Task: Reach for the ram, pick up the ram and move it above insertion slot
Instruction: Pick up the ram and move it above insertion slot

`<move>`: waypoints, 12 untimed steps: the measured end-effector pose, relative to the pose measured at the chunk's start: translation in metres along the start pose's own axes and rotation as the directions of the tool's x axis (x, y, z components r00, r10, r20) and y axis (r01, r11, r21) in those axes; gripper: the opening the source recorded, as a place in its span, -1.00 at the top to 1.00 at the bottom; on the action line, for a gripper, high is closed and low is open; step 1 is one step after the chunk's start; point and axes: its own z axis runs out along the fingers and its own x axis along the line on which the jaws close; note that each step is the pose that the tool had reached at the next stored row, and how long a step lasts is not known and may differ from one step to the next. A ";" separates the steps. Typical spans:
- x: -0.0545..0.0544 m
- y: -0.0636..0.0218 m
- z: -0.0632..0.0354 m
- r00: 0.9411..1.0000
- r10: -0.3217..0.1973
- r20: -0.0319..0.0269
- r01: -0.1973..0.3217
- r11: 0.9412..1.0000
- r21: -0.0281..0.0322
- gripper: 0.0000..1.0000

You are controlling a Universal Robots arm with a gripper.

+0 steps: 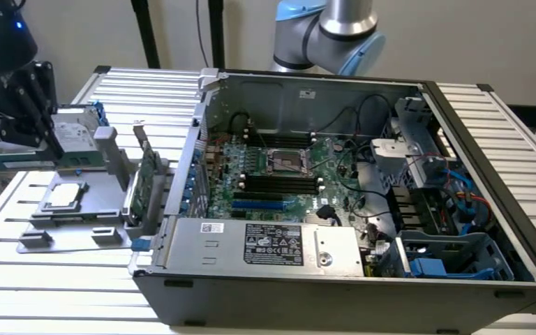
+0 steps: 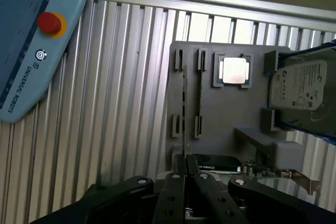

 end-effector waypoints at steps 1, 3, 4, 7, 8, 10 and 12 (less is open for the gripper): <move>0.000 -0.0028 -0.0016 1.000 0.000 0.001 0.000 1.000 0.000 0.76; 0.000 -0.0081 -0.0041 1.000 0.000 0.004 0.000 1.000 0.000 0.76; 0.000 -0.0109 -0.0052 1.000 0.000 0.005 0.000 1.000 0.001 0.76; 0.000 -0.0189 -0.0083 1.000 0.000 0.009 0.000 1.000 0.001 0.76; 0.000 -0.0216 -0.0091 1.000 0.000 0.010 0.000 1.000 0.001 0.76; -0.001 -0.0269 -0.0103 1.000 0.000 0.013 0.000 1.000 0.001 0.76; -0.001 -0.0322 -0.0110 1.000 -0.001 0.015 0.000 1.000 0.002 0.76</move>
